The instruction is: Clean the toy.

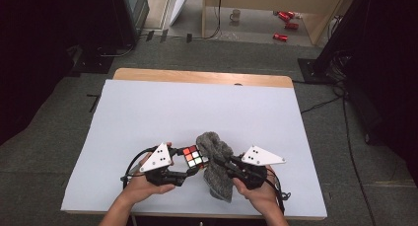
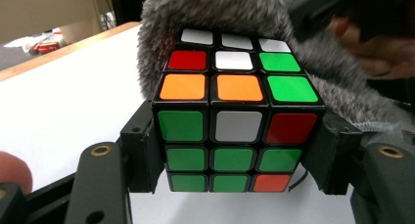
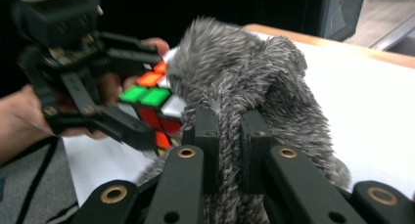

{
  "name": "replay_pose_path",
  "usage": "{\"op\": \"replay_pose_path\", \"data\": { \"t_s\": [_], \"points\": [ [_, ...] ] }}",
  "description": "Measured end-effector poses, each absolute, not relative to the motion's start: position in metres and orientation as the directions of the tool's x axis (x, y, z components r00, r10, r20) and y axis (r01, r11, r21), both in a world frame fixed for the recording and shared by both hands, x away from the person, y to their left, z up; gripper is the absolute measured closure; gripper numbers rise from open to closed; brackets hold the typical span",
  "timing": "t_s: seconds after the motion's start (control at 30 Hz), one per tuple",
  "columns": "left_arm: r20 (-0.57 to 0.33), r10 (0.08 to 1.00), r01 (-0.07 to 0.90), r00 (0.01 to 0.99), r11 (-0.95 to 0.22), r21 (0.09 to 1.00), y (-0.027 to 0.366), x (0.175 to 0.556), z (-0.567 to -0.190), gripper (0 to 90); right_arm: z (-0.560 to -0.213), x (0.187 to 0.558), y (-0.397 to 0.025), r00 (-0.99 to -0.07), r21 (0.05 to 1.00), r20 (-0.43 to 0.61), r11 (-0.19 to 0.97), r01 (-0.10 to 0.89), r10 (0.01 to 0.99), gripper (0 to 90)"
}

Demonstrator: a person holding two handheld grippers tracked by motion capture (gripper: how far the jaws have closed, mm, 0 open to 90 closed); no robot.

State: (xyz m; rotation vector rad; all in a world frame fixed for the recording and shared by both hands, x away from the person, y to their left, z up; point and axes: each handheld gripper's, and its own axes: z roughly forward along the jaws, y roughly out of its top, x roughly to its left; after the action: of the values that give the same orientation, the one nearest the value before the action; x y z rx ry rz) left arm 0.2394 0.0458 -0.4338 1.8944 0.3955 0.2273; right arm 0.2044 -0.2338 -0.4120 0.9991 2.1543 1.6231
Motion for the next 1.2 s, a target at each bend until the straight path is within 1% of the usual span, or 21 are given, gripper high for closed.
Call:
{"op": "replay_pose_path", "data": {
  "t_s": [0.17,0.23,0.3,0.33,0.43,0.53,0.63,0.67,0.77,0.9,0.97,1.03,1.07,1.17,1.2],
  "points": [
    [-0.059,0.371,0.17,0.927,-0.274,0.947,0.05,0.24,-0.431,34.7,-0.425,0.21,-0.23,-0.718,0.897,0.191,0.178,0.405,0.669,82.6],
    [-0.062,0.368,0.169,0.928,-0.266,0.949,0.051,0.24,-0.431,34.8,-0.425,0.21,-0.231,-0.719,0.899,0.196,0.17,0.403,0.667,82.6],
    [-0.057,0.369,0.168,0.928,-0.276,0.946,0.05,0.24,-0.431,34.8,-0.42,0.209,-0.233,-0.721,0.909,0.205,0.144,0.39,0.662,82.6],
    [-0.052,0.369,0.165,0.928,-0.284,0.945,0.05,0.24,-0.432,34.8,-0.414,0.206,-0.237,-0.732,0.924,0.221,0.102,0.369,0.645,82.6],
    [-0.045,0.368,0.163,0.929,-0.297,0.941,0.047,0.239,-0.433,34.7,-0.41,0.203,-0.238,-0.742,0.934,0.228,0.072,0.349,0.63,82.6],
    [-0.043,0.366,0.16,0.93,-0.295,0.942,0.047,0.239,-0.432,34.7,-0.413,0.203,-0.235,-0.742,0.93,0.216,0.097,0.354,0.635,82.6],
    [-0.055,0.363,0.165,0.93,-0.279,0.946,0.049,0.239,-0.431,34.7,-0.422,0.208,-0.232,-0.73,0.913,0.222,0.125,0.389,0.646,82.6],
    [-0.058,0.362,0.165,0.93,-0.271,0.948,0.051,0.24,-0.43,34.8,-0.425,0.209,-0.23,-0.725,0.905,0.206,0.153,0.396,0.657,82.6],
    [-0.06,0.363,0.167,0.93,-0.27,0.948,0.052,0.24,-0.43,34.8,-0.423,0.208,-0.231,-0.725,0.909,0.204,0.148,0.391,0.658,82.6],
    [-0.059,0.358,0.169,0.932,-0.283,0.944,0.05,0.24,-0.433,34.7,-0.413,0.203,-0.234,-0.737,0.93,0.219,0.093,0.357,0.639,82.5],
    [-0.061,0.357,0.167,0.932,-0.276,0.947,0.05,0.24,-0.431,34.7,-0.413,0.203,-0.234,-0.742,0.932,0.215,0.095,0.351,0.635,82.5],
    [-0.06,0.362,0.168,0.93,-0.274,0.947,0.051,0.24,-0.431,34.7,-0.417,0.204,-0.231,-0.744,0.927,0.204,0.12,0.356,0.636,82.6],
    [-0.059,0.366,0.167,0.929,-0.273,0.948,0.052,0.24,-0.43,34.7,-0.423,0.206,-0.229,-0.733,0.919,0.187,0.148,0.367,0.654,82.6],
    [-0.075,0.378,0.175,0.923,-0.238,0.955,0.057,0.241,-0.427,34.8,-0.43,0.208,-0.227,-0.723,0.91,0.178,0.168,0.379,0.668,82.5],
    [-0.082,0.387,0.175,0.919,-0.213,0.961,0.06,0.242,-0.424,34.7,-0.437,0.21,-0.225,-0.714,0.901,0.193,0.166,0.4,0.673,82.6]
  ]
}}
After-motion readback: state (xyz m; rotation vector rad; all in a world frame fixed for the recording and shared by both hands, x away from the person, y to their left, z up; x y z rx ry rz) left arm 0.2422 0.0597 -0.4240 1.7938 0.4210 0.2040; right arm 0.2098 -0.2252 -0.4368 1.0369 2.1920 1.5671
